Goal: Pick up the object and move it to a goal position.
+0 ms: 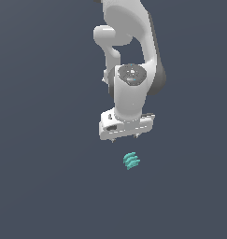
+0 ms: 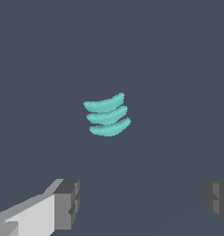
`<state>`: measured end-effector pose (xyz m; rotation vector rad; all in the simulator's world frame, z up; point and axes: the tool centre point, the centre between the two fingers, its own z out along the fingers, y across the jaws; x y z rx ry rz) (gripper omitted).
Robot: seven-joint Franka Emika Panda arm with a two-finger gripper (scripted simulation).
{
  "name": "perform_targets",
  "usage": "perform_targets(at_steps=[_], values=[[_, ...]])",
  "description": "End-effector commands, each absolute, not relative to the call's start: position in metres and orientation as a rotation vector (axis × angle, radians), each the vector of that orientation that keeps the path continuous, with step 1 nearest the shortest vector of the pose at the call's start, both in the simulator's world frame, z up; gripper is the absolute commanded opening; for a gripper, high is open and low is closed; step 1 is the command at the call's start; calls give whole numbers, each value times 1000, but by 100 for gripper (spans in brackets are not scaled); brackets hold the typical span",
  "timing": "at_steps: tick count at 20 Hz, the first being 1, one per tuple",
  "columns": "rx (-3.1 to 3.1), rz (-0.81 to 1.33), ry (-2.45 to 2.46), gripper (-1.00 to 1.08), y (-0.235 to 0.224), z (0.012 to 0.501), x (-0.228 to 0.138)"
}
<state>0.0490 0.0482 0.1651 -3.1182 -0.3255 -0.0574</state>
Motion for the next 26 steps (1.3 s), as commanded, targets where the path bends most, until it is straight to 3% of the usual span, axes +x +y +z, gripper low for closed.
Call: perform_targets(at_steps=[1, 12, 26], values=[[-3113, -46, -397, 100, 55, 152, 59], [-3075, -8, -645, 100, 79, 101, 90], [-3064, 1, -692, 100, 84, 79, 94]])
